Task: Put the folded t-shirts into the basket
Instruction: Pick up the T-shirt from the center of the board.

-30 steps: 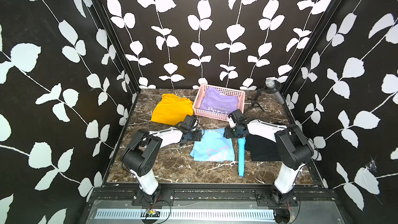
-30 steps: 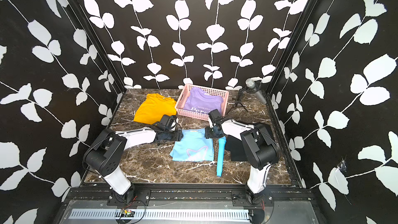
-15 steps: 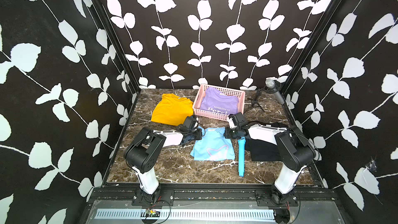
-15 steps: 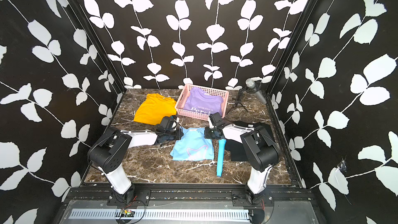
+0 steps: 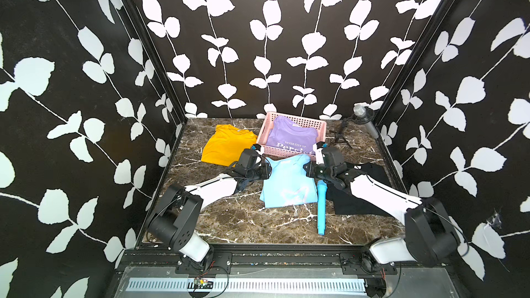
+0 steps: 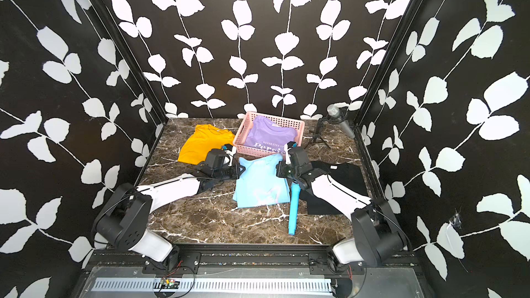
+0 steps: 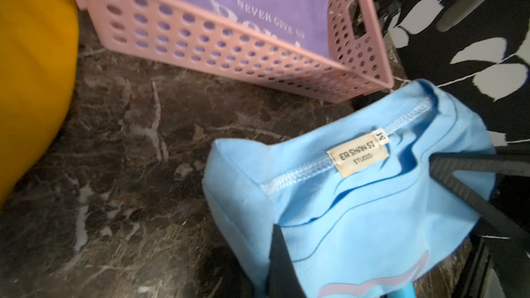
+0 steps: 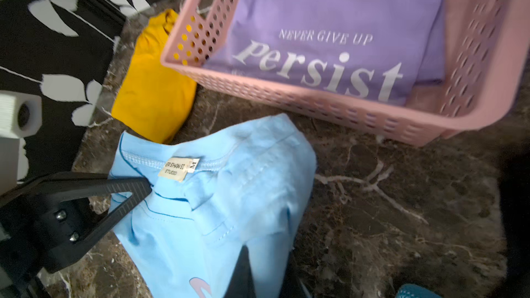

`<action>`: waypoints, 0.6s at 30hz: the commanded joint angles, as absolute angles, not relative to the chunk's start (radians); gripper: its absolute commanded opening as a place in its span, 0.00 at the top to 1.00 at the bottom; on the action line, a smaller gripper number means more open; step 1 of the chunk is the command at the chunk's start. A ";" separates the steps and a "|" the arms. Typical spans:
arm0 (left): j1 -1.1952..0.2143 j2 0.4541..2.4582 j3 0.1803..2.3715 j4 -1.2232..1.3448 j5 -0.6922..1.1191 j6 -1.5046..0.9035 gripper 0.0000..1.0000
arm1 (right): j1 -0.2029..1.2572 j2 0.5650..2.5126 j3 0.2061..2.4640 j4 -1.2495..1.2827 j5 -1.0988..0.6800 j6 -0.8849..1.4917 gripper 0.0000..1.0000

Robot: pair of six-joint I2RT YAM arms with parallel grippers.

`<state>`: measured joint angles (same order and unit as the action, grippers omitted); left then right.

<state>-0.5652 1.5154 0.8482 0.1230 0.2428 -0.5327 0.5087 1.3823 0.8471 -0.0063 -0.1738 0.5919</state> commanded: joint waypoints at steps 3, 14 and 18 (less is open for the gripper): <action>-0.569 1.438 0.975 0.034 0.217 -0.477 1.00 | 0.522 1.283 0.878 0.042 -0.101 0.616 1.00; -0.516 1.571 1.302 -0.085 0.226 -0.430 1.00 | 0.523 1.316 1.077 -0.028 0.067 0.614 1.00; -0.491 1.663 1.437 -0.141 0.235 -0.411 1.00 | 0.516 1.410 1.183 -0.078 0.110 0.614 1.00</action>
<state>-0.5068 1.6207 1.3579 -0.0727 0.2253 -0.4435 0.5175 1.3544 1.1172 -0.0475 0.0422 0.6167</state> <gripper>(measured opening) 0.078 0.096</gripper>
